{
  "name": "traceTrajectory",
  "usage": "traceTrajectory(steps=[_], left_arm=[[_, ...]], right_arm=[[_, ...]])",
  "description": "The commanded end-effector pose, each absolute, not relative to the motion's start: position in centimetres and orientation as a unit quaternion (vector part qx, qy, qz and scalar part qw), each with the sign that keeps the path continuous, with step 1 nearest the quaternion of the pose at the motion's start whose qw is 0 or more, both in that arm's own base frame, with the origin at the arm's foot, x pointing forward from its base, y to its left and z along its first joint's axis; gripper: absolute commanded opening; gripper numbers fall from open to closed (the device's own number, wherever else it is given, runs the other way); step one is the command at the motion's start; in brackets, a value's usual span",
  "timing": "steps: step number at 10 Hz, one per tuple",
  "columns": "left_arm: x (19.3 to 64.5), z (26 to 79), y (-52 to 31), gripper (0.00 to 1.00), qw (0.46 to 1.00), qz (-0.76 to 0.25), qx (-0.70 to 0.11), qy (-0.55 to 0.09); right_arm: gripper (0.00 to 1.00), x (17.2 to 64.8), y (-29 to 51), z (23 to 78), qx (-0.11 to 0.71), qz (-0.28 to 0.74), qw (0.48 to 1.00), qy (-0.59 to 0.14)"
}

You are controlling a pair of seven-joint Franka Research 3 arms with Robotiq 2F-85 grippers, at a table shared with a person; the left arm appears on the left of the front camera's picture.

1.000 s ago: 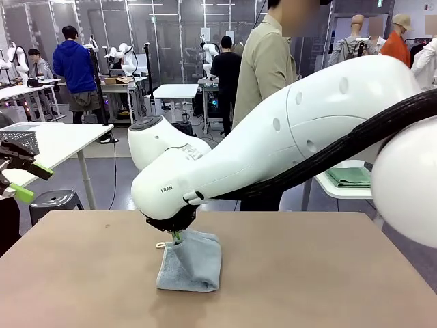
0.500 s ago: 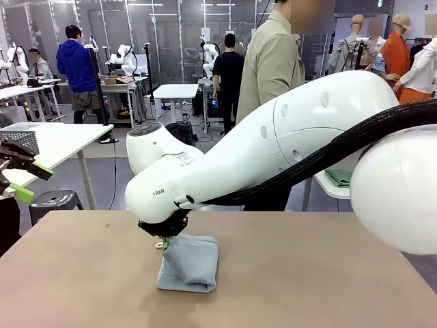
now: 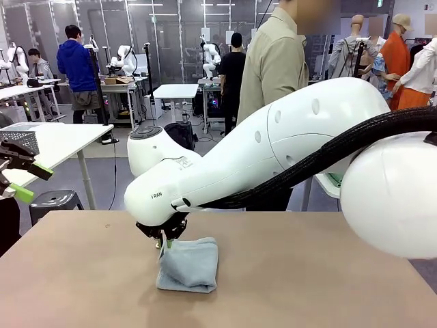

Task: Fold the towels and place them in the basket.
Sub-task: When a person lays out a Towel with hook on the table, fold it in half twice.

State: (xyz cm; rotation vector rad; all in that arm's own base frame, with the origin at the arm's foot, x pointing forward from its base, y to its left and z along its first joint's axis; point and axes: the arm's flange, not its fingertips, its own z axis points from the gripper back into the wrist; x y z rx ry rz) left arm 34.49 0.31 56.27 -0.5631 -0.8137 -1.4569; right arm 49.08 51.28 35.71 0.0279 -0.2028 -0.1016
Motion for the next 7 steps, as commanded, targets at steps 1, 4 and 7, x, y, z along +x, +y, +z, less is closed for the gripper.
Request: traceTrajectory(steps=[1,4,7], left_arm=[[34.5,56.4,0.3,0.77,0.624,-0.642,-0.254,-0.366],[34.5,56.4,0.3,0.77,0.624,-0.642,-0.254,-0.366],[34.5,56.4,0.3,0.77,0.624,-0.642,-0.254,-0.366]], right_arm=[[0.43,48.6,51.5,35.7,0.02,-0.072,0.991,-0.114],[0.63,47.1,50.1,37.9,0.031,-0.056,0.992,-0.108],[0.63,43.2,45.4,43.1,0.061,-0.036,0.992,-0.102]])
